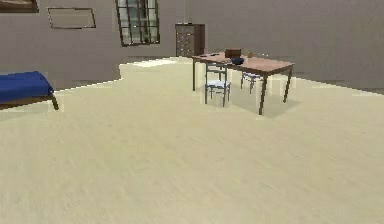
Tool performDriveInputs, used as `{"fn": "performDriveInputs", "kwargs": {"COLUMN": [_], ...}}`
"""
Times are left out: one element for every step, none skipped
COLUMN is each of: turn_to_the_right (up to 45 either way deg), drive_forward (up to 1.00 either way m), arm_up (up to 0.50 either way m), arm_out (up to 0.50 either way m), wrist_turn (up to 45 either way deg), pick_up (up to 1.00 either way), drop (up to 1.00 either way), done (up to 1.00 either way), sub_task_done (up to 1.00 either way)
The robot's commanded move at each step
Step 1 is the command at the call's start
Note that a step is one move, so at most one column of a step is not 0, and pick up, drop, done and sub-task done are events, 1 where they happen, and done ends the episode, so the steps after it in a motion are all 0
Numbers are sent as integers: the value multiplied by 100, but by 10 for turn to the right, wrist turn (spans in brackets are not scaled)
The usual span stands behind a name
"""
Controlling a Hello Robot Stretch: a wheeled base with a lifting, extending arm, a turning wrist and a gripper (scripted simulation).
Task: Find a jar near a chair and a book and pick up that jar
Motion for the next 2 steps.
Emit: {"fn": "performDriveInputs", "kwargs": {"turn_to_the_right": [0,180], "drive_forward": [50,0], "arm_up": [0,0], "arm_out": [0,0], "wrist_turn": [0,0], "pick_up": [0,0], "drop": [0,0], "done": [0,0], "sub_task_done": [0,0]}}
